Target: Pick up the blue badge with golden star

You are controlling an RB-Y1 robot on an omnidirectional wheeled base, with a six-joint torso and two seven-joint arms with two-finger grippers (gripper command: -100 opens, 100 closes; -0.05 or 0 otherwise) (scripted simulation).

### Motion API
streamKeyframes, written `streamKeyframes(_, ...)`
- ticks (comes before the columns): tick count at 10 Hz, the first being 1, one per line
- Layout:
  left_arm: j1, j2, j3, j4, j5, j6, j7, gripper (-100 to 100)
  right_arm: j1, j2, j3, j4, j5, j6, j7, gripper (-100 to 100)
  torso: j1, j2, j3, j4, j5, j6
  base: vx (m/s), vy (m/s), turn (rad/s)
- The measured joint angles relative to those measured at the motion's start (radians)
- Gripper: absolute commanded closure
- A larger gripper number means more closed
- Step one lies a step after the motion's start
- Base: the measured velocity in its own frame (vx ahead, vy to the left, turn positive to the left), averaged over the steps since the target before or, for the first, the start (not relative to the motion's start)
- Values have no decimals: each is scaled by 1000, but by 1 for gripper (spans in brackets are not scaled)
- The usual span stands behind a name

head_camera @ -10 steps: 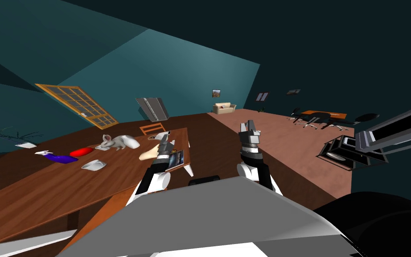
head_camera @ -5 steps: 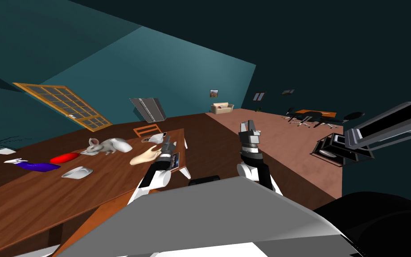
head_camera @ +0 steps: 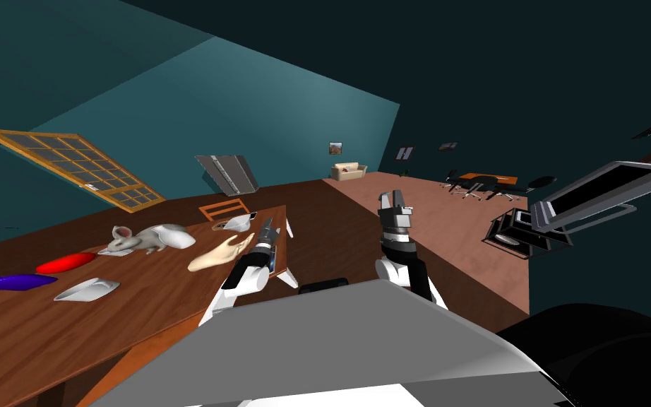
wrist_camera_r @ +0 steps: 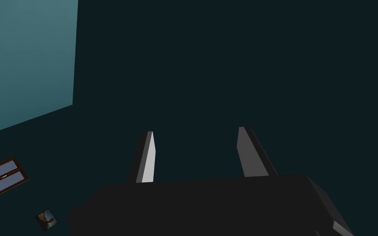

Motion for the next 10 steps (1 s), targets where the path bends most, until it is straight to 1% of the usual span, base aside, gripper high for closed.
streamKeyframes(1,-4,3,5,5,6,27,-3,-100,0,0,0,0,0,0,0,0,1,1,0,0,0,0,54,-69,-86)
streamKeyframes(3,-23,5,18,34,18,82,-16,-100,0,0,0,0,0,0,0,0,2,1,0,0,0,0,63,-58,-49)
streamKeyframes(4,-37,9,29,54,26,109,-24,-100,0,0,0,0,0,0,0,0,2,0,0,0,0,0,65,-44,-26)
streamKeyframes(5,-45,7,35,60,28,141,-31,-100,0,0,0,0,0,0,0,0,3,0,0,0,0,0,78,-60,-57)
streamKeyframes(7,-61,19,55,93,43,197,-43,-100,0,0,0,0,0,0,0,0,2,0,0,0,0,0,44,-37,-13)
streamKeyframes(8,-62,17,57,93,42,218,-45,-100,0,0,0,0,0,0,0,0,4,2,1,0,1,0,47,-30,-63)
streamKeyframes(10,-70,34,77,113,60,272,-55,-100,0,0,0,0,0,0,0,0,4,1,1,0,1,0,71,-31,-35)
